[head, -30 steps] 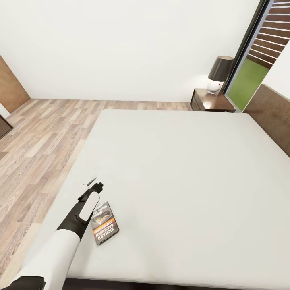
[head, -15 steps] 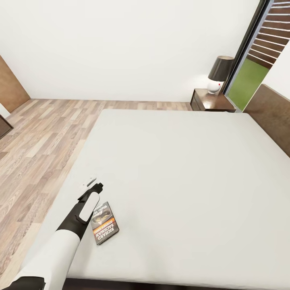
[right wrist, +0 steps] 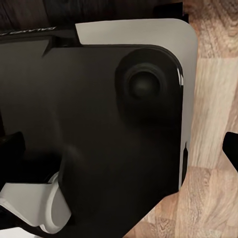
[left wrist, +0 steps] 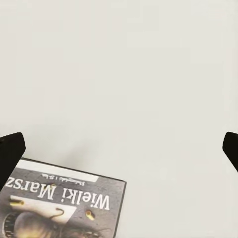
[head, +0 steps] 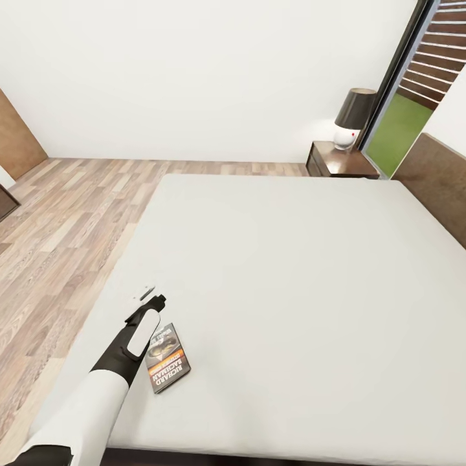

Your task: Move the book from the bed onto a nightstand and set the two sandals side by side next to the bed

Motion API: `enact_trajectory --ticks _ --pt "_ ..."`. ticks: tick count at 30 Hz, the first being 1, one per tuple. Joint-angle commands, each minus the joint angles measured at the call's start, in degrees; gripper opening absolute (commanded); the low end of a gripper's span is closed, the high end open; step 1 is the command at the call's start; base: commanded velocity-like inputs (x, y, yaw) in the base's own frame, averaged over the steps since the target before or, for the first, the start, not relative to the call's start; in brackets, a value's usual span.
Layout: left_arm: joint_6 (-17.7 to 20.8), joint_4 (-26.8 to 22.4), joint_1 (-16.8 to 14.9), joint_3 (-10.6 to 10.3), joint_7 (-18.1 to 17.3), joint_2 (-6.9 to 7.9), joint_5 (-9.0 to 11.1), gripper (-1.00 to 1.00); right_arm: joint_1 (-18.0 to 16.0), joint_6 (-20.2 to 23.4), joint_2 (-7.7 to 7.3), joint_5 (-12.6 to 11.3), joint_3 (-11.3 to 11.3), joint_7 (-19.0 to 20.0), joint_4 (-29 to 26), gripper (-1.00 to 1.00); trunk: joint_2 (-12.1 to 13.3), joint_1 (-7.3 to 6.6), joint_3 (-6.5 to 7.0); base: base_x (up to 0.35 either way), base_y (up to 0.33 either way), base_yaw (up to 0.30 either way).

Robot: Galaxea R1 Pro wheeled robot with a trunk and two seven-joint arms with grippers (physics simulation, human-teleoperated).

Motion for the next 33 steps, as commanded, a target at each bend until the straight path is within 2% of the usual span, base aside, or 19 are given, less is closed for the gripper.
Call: enact_trajectory --ticks 1,7,14,17,20,29,33 --pt "0.25 -0.08 -0.01 -0.08 0.38 0.02 0.2 1.0 -0.06 0.05 -0.04 0.39 -0.48 0.12 0.11 1.0 -0.44 0.23 -0.23 0.0 0.0 0.0" --pt "0.83 -0.09 0.0 0.3 0.81 0.32 0.2 1.0 -0.06 0.05 -0.04 0.39 -0.48 0.12 0.13 1.0 -2.85 1.54 -1.3 0.0 0.0 0.0" --pt "7.89 -0.11 0.0 0.74 0.77 4.38 0.23 1.0 -0.06 0.05 -0.04 0.39 -0.48 0.12 0.11 1.0 -5.66 3.08 -2.56 0.0 0.0 0.0" --pt "9.07 -0.29 0.0 1.77 0.9 5.3 0.15 1.0 -0.06 0.05 -0.04 0.39 -0.48 0.12 0.1 1.0 -6.86 3.74 -3.1 0.0 0.0 0.0" --pt "9.36 -0.35 0.0 2.45 0.77 5.43 0.12 1.0 -0.06 0.05 -0.04 0.39 -0.48 0.12 0.11 1.0 -8.06 4.4 -3.64 0.0 0.0 0.0" --pt "9.4 -0.41 0.0 2.47 0.63 5.16 0.11 1.0 -0.06 0.06 -0.05 0.39 -0.48 0.12 0.13 1.0 -11.67 6.38 -5.25 0.0 0.0 0.0" --pt "9.4 -0.37 0.0 2.37 0.64 4.57 0.1 1.0 -0.06 0.05 -0.04 0.39 -0.48 0.13 0.12 1.0 -11.67 6.38 -5.25 0.0 0.0 0.0"
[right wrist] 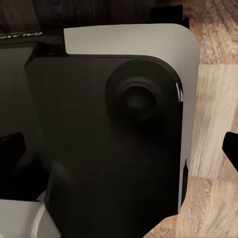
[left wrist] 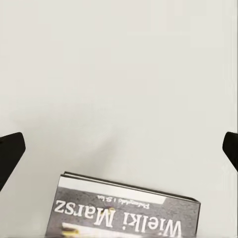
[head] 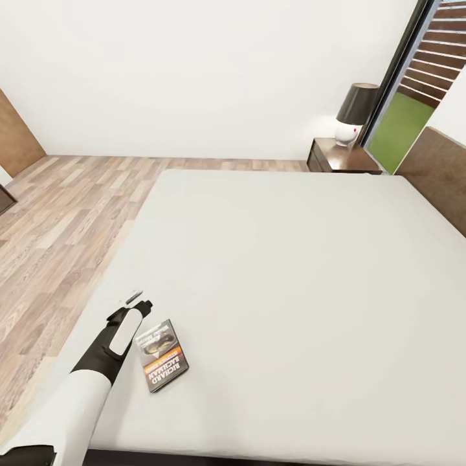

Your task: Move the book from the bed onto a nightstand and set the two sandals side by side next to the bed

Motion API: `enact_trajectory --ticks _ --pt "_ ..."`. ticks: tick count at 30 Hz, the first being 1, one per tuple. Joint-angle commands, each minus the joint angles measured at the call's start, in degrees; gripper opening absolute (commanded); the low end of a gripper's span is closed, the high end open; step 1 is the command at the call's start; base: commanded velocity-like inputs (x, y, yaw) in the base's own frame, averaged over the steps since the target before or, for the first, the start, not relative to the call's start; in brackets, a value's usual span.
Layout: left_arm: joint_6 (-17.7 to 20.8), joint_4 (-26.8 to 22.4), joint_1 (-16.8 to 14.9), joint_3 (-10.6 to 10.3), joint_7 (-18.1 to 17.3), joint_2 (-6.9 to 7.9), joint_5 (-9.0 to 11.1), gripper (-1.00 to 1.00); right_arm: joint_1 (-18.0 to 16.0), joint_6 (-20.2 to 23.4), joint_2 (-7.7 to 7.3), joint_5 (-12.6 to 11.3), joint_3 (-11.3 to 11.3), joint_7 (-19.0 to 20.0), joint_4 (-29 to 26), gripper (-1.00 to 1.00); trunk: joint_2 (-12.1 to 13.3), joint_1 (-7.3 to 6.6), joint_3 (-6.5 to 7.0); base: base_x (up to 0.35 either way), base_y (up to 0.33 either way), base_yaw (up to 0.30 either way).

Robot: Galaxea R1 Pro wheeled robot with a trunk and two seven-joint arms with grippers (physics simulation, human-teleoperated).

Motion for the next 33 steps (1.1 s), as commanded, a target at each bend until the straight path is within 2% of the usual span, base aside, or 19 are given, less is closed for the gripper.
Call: enact_trajectory --ticks 1,9,13,30,33 --pt "0.24 -0.1 -0.01 -0.02 0.28 -0.29 0.27 1.0 -0.06 0.05 -0.04 0.4 -0.49 0.12 0.14 1.0 -0.02 0.0 -0.04 0.0 0.0 0.0" --pt "0.29 -0.2 -0.01 -0.17 0.16 -2.01 0.2 1.0 -0.06 0.05 -0.04 0.4 -0.49 0.17 0.14 1.0 -0.02 0.0 -0.04 0.0 0.0 0.0" --pt "0.25 -0.26 -0.01 -0.19 0.14 -2.34 0.15 1.0 -0.06 0.05 -0.04 0.4 -0.49 0.19 0.15 1.0 -0.02 0.0 -0.04 0.0 0.0 0.0" --pt "0.24 -0.27 -0.01 -0.11 0.05 -2.34 0.05 1.0 -0.06 0.06 -0.04 0.4 -0.49 0.17 0.13 1.0 -6.84 3.73 -3.09 0.0 0.0 0.0" --pt "0.24 -0.27 -0.01 -0.11 0.08 -2.34 0.05 1.0 -0.06 0.06 -0.04 0.4 -0.49 0.18 0.13 1.0 -6.84 3.73 -3.09 0.0 0.0 0.0"
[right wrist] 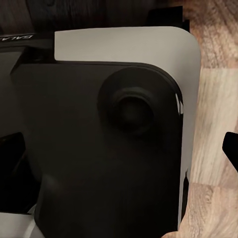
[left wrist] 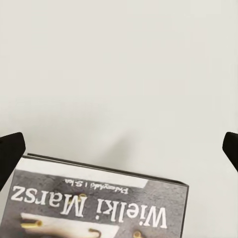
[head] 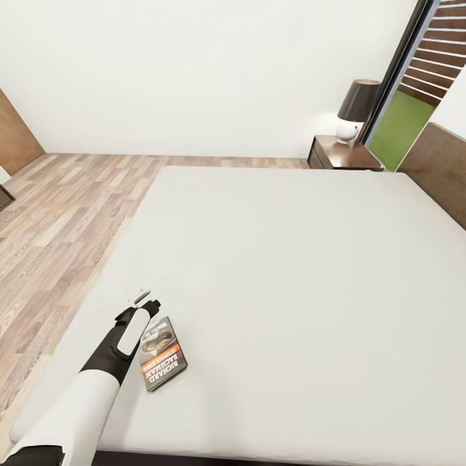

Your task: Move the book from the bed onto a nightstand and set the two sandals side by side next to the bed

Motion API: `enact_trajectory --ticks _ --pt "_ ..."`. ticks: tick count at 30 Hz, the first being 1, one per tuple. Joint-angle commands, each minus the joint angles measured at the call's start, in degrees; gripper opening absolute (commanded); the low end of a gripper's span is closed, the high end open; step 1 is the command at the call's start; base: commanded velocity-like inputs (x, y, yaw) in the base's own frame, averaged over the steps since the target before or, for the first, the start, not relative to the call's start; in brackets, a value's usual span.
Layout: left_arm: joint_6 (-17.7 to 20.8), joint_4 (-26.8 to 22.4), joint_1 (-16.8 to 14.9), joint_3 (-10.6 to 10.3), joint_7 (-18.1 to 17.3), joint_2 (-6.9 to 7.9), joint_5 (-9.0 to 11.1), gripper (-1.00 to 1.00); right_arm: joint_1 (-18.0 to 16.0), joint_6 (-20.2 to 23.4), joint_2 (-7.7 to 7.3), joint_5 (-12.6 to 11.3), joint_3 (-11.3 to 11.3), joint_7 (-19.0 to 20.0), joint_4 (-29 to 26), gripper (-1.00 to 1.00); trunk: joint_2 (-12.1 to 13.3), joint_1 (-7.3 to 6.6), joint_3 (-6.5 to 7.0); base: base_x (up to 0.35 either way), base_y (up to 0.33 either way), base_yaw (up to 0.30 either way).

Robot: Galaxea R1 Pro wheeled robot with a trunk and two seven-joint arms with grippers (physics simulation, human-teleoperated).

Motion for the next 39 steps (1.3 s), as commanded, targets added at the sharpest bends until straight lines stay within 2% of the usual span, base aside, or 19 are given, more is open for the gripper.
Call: enact_trajectory --ticks 1,9,17,28,35,39 --pt "0.22 -0.11 -0.01 0.01 0.32 0.01 0.35 1.0 -0.06 0.05 -0.04 0.4 -0.49 0.12 0.12 1.0 -0.02 0.0 -0.04 0.0 0.0 0.0" --pt "0.22 -0.11 -0.01 0.01 0.34 0.02 0.35 1.0 -0.06 0.05 -0.04 0.4 -0.49 0.12 0.15 1.0 -0.02 0.0 -0.04 0.0 0.0 0.0" --pt "0.22 -0.11 -0.01 0.01 0.34 0.01 0.35 1.0 -0.06 0.04 -0.04 0.4 -0.49 0.12 0.16 1.0 -3.23 1.75 -1.47 0.0 0.0 0.0" --pt "0.22 -0.19 -0.01 -0.06 0.34 0.01 0.35 1.0 -0.06 0.08 -0.04 0.4 -0.49 0.12 0.15 1.0 -3.23 1.75 -1.47 0.0 0.0 0.0" --pt "0.22 -0.19 -0.01 -0.06 0.34 0.01 0.35 1.0 -0.06 0.05 -0.04 0.4 -0.49 0.12 0.16 1.0 -6.04 3.29 -2.73 0.0 0.0 0.0" --pt "0.22 -0.19 -0.01 -0.06 0.41 0.01 0.35 1.0 -0.06 0.06 -0.04 0.4 -0.49 0.12 0.14 1.0 -6.04 3.29 -2.73 0.0 0.0 0.0"
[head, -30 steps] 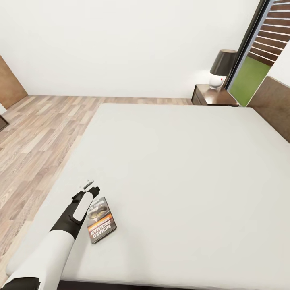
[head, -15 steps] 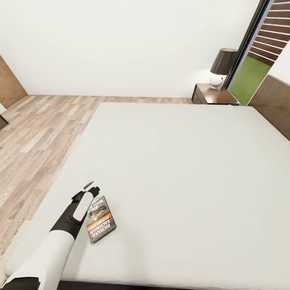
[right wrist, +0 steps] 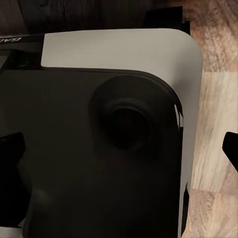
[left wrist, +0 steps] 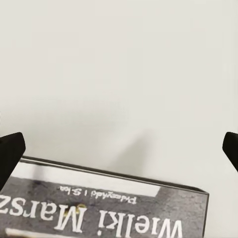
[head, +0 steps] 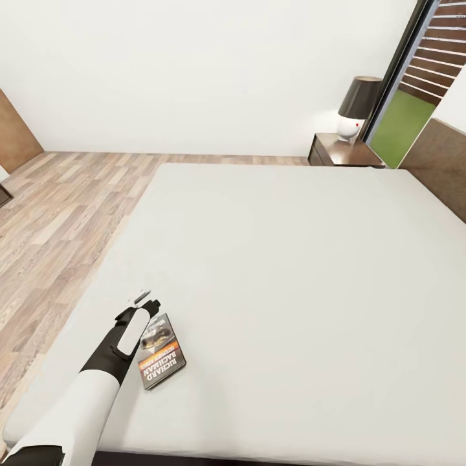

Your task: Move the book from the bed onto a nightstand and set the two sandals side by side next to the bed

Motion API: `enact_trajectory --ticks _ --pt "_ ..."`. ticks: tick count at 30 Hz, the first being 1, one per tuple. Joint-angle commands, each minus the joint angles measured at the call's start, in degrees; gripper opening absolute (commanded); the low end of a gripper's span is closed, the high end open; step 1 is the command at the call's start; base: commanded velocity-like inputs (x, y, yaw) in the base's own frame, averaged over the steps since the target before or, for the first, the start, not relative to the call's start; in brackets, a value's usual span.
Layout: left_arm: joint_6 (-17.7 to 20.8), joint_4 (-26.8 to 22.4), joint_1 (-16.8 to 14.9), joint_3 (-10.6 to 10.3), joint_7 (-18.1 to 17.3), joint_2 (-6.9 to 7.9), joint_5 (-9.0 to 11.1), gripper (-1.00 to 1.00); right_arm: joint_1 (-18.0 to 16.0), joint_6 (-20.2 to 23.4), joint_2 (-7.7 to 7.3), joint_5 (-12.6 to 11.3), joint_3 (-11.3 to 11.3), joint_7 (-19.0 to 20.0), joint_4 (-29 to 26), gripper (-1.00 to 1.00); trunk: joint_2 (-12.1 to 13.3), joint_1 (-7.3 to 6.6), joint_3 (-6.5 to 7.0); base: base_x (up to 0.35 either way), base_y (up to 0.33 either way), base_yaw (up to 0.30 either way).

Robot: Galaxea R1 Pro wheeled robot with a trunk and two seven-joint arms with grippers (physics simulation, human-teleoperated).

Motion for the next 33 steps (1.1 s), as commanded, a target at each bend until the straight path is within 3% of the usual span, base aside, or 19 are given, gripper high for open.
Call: enact_trajectory --ticks 1,17,23,33 --pt "0.22 -0.11 -0.01 0.02 0.3 0.03 0.35 1.0 -0.06 0.05 -0.04 0.4 -0.49 0.11 0.12 1.0 -0.02 0.0 -0.04 0.0 0.0 0.0" --pt "0.22 -0.11 -0.01 0.08 0.24 0.09 0.35 1.0 -0.06 0.07 -0.04 0.4 -0.49 0.11 0.1 1.0 -0.02 0.0 -0.04 0.0 0.0 0.0" --pt "0.22 -0.11 -0.01 0.08 0.24 0.1 0.35 1.0 -0.06 0.07 -0.04 0.4 -0.49 0.11 0.13 1.0 -2.43 1.31 -1.11 0.0 0.0 0.0" --pt "0.22 -0.11 -0.01 0.08 0.27 0.13 0.35 1.0 -0.06 0.06 -0.04 0.4 -0.49 0.11 0.13 1.0 -2.43 1.31 -1.11 0.0 0.0 0.0"
